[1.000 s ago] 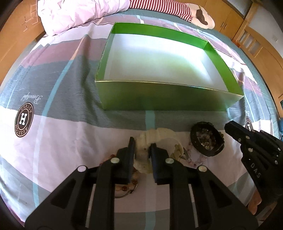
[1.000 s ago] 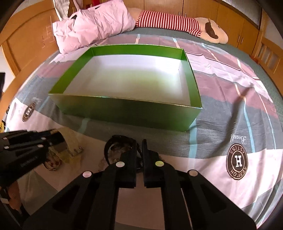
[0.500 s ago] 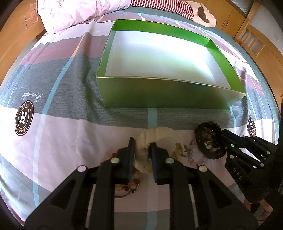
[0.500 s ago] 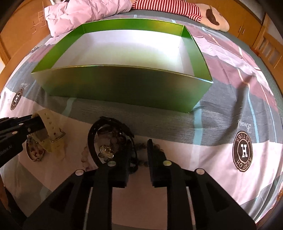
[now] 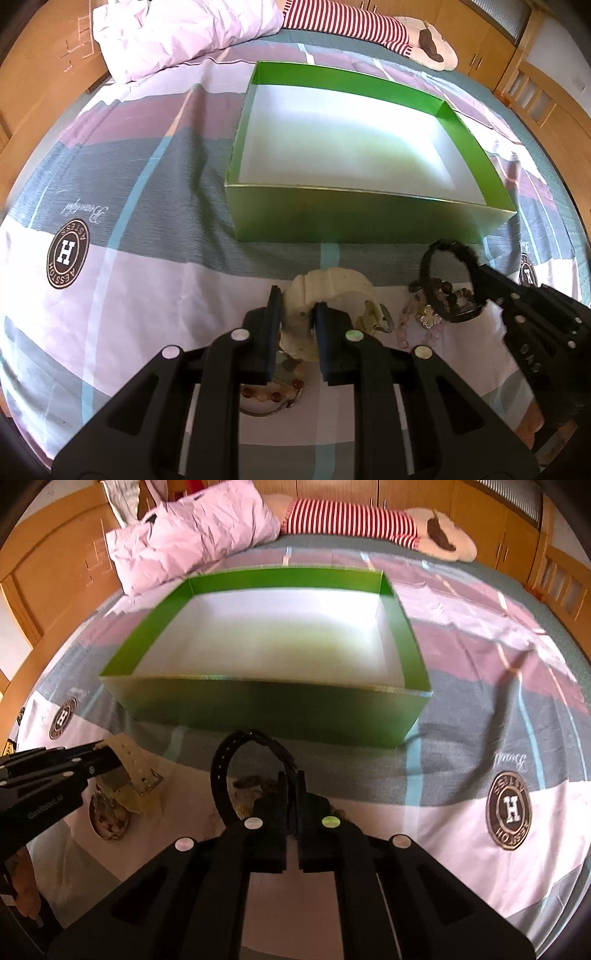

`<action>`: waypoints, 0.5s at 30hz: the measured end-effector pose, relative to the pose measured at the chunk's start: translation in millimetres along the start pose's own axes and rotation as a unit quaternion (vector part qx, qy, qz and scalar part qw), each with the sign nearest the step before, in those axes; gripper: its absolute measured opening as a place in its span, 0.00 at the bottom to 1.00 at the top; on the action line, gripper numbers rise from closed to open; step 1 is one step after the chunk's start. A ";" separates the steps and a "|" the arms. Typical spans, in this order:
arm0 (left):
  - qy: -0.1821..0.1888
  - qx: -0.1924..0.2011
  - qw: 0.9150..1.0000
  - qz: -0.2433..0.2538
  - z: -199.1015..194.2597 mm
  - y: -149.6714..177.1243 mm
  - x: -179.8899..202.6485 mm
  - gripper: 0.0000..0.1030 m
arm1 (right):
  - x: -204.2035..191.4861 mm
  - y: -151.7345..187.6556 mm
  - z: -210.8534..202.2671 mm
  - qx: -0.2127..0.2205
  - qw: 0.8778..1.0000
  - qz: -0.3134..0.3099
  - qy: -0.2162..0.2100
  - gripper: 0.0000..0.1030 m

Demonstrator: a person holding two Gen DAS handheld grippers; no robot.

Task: Organize jewelry
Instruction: 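Close the right tool on the black watch while the left tool grips the white watch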

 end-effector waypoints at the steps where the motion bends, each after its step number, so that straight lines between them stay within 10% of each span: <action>1: 0.000 0.000 1.000 -0.001 -0.5 -0.3 -0.7 0.17 | -0.3 -2.6 -3.4 0.007 1.000 0.002 -0.004 0.03; 15: 0.013 0.014 0.999 -0.043 -17.6 -12.0 -31.3 0.17 | 3.0 -13.5 -19.6 0.034 0.999 0.015 -0.017 0.03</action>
Point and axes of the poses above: each gripper's, at about its wrist camera, not at the fingertips, and z roughly the way its jaws point, x to its right, y to its underside, the point moved 10 cm from there along z, roughly the way its jaws point, and after that the axes turned 2 degrees about z, right-handed, at the moved point
